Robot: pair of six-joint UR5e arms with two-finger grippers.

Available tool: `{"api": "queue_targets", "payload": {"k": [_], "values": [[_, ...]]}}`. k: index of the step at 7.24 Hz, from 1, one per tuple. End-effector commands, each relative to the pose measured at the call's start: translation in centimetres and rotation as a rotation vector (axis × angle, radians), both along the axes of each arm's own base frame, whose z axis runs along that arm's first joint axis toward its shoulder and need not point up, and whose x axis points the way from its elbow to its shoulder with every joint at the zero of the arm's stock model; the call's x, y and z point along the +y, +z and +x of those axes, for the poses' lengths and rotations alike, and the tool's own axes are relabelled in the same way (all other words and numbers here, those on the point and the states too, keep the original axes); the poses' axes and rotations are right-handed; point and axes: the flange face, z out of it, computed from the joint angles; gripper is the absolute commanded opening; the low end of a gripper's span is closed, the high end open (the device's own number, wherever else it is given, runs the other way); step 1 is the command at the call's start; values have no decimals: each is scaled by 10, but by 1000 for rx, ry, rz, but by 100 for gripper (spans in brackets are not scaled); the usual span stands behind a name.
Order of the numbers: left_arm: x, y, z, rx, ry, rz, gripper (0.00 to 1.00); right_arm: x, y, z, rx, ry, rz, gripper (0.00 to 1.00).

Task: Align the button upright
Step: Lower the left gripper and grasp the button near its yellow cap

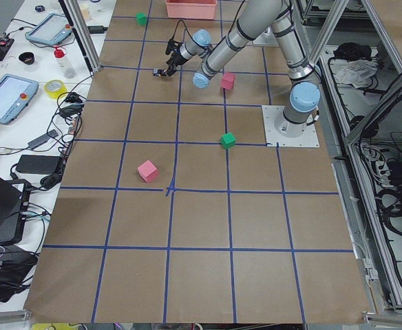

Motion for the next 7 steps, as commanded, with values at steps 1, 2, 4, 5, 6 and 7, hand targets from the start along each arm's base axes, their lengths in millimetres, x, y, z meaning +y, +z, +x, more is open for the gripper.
{"api": "queue_targets", "payload": {"k": [1, 2, 4, 5, 6, 7], "values": [[-3, -7, -1, -5, -14, -15, 90, 0, 0, 0, 1, -1, 1, 100], [-3, -11, -1, -10, -17, -10, 91, 0, 0, 0, 1, -1, 1, 100], [-2, -13, -1, -11, -25, -12, 84, 0, 0, 0, 1, -1, -1, 100], [-1, -14, -1, -10, -25, -13, 83, 0, 0, 0, 1, -1, -1, 100], [1, -15, -1, -11, -25, -10, 82, 0, 0, 0, 3, 1, 1, 100], [1, -15, -1, -11, -25, -10, 77, 3, 3, -1, 3, -2, -5, 100]]}}
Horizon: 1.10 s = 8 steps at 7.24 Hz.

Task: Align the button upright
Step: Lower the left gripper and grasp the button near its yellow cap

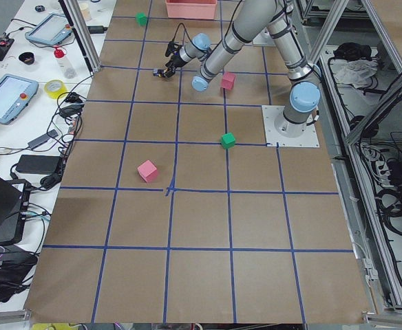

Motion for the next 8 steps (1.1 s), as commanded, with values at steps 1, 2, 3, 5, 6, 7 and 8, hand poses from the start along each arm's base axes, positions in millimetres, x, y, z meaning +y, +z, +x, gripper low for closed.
{"api": "queue_targets", "payload": {"k": [1, 2, 3, 5, 6, 7, 8], "values": [[1, -1, 1, -7, -5, 1, 64, 2, 1, 0, -2, 1, -4, 100], [1, 0, 1, -10, -9, -2, 60, 2, 1, 0, -2, -2, -4, 100], [2, -1, 1, -12, -9, 1, 57, 0, 3, -2, 2, -2, -19, 100], [2, 4, 1, -11, -9, -7, 34, 0, 4, -1, 4, -2, -22, 100], [2, 13, 1, -6, -12, -19, 20, -1, 3, -5, 7, -8, -21, 100], [0, 22, 0, 0, -12, -34, 11, 0, 5, -4, 4, -10, -24, 100], [-3, 36, -1, 0, -13, -46, 11, 0, 5, -2, -11, -10, -26, 100]]}}
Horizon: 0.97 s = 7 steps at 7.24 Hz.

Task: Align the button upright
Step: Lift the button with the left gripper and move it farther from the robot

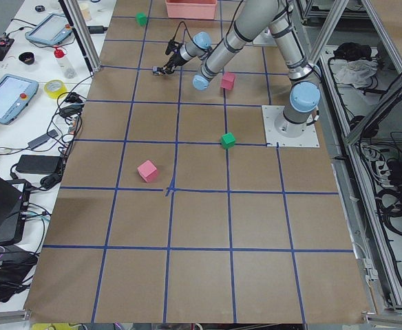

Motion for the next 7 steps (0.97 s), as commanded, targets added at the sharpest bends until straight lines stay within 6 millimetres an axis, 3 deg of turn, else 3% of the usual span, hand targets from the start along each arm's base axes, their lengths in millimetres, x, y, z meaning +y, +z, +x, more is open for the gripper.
{"api": "queue_targets", "payload": {"k": [1, 2, 3, 4, 5, 7], "values": [[-9, 29, -3, -15, 1, 35, 11, 0, 0, 1, -11, 0, 0, 100], [-23, 55, -7, -44, 3, 121, 10, -3, -1, 0, -12, -4, -9, 100], [-38, 85, -10, -77, 6, 214, 3, -7, -2, -1, -4, -3, -31, 100], [-48, 110, -3, -102, 20, 300, 1, -7, -2, 1, -13, -2, -32, 100], [-44, 120, 3, -118, 18, 430, 0, -6, 9, -3, 5, -6, -49, 100], [-37, 134, 14, -162, 41, 677, 0, -8, 6, -4, 7, -6, -51, 100]]}}
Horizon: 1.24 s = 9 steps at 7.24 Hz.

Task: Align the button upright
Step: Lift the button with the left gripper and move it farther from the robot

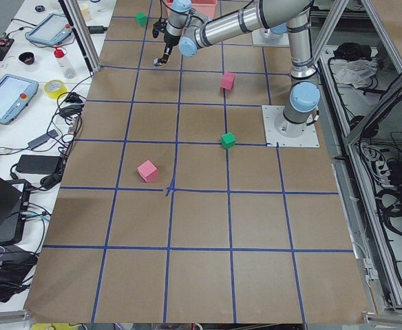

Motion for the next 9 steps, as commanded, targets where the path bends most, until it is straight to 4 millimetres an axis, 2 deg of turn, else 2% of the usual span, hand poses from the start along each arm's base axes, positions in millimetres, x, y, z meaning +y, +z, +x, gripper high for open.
{"api": "queue_targets", "payload": {"k": [1, 2, 4, 5, 6, 7, 9], "values": [[-2, 24, 17, 14, 42, 285, 0, -2, -6, -1, -2, -1, 7, 100], [-17, 28, 28, 48, 87, 374, 0, -2, -6, -1, 2, -1, 8, 100], [-45, 24, 47, 106, 154, 523, 0, -2, -6, -1, 2, 2, 8, 100], [-67, 23, 52, 133, 172, 539, 0, -3, -8, -1, 1, 2, 11, 100], [-86, 16, 51, 163, 189, 549, 0, -7, -15, -1, -5, 1, 21, 100], [-96, 1, 51, 180, 207, 583, 0, -7, -14, -1, -1, -1, 15, 100], [-110, -20, 67, 180, 228, 607, 0, -5, -13, -2, 13, -3, 20, 100]]}}
